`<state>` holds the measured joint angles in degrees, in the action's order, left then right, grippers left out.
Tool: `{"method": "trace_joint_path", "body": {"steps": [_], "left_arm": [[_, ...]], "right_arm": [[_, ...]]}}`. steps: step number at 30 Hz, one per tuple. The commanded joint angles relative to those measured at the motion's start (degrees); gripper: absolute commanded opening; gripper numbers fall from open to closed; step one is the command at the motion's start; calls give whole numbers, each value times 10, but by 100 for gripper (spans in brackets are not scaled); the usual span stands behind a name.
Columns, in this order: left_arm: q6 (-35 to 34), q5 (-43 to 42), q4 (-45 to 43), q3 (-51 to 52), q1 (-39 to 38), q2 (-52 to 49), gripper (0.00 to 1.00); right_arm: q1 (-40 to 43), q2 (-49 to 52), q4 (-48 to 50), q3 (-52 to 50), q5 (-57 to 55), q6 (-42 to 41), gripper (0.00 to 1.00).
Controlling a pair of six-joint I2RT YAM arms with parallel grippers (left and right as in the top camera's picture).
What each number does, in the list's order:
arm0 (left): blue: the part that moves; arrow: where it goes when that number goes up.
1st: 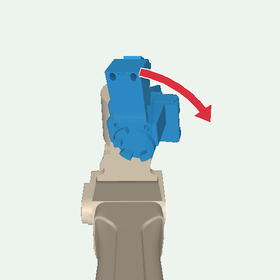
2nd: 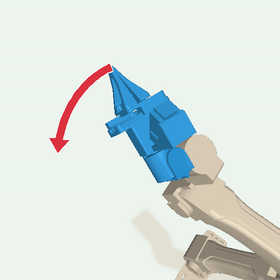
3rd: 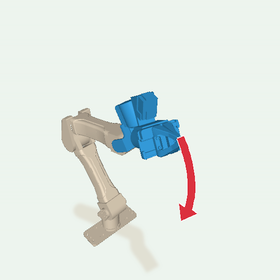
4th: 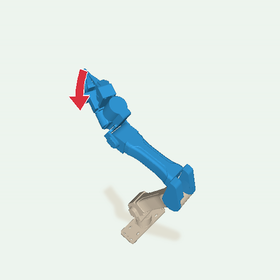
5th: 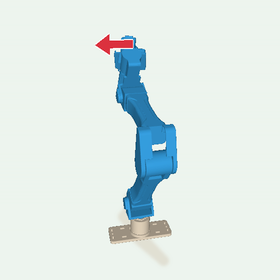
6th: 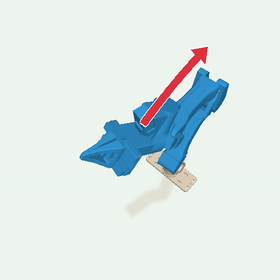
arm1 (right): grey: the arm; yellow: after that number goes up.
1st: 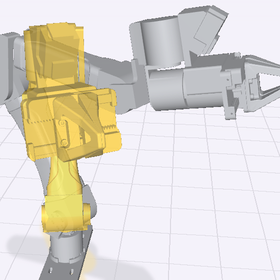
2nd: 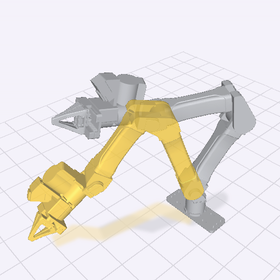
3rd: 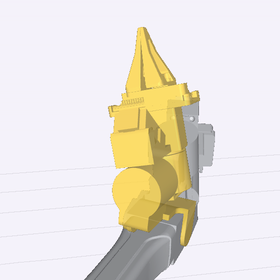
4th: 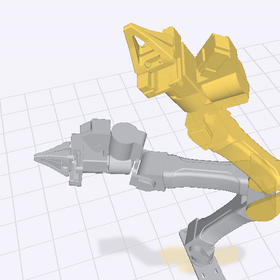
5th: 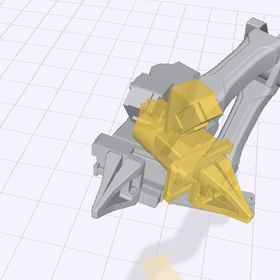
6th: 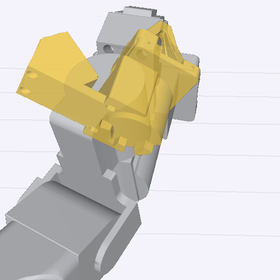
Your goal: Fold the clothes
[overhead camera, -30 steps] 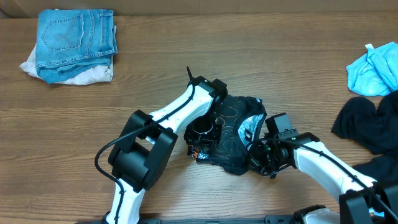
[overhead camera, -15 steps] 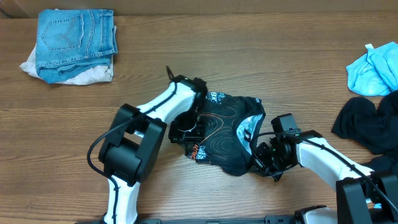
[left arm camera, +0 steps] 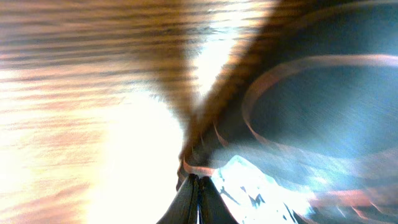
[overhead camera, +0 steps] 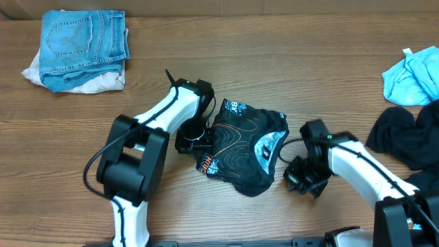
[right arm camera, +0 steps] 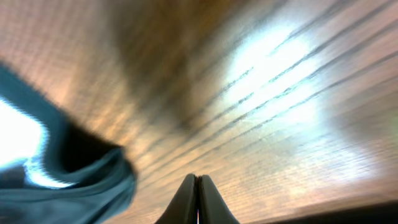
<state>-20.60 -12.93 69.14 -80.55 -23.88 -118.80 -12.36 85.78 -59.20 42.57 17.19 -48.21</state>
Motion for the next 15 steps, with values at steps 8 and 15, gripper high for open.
{"method": "trace_joint_path", "body": {"steps": [8,15], "left_arm": [[51,67,-21,-45,11,159,96],[121,-17,-71,-45,36,114,100]], "right_arm": [[2,0,-29,150,-82,108,100],[47,-8,-26,157,-67,122,100]]}}
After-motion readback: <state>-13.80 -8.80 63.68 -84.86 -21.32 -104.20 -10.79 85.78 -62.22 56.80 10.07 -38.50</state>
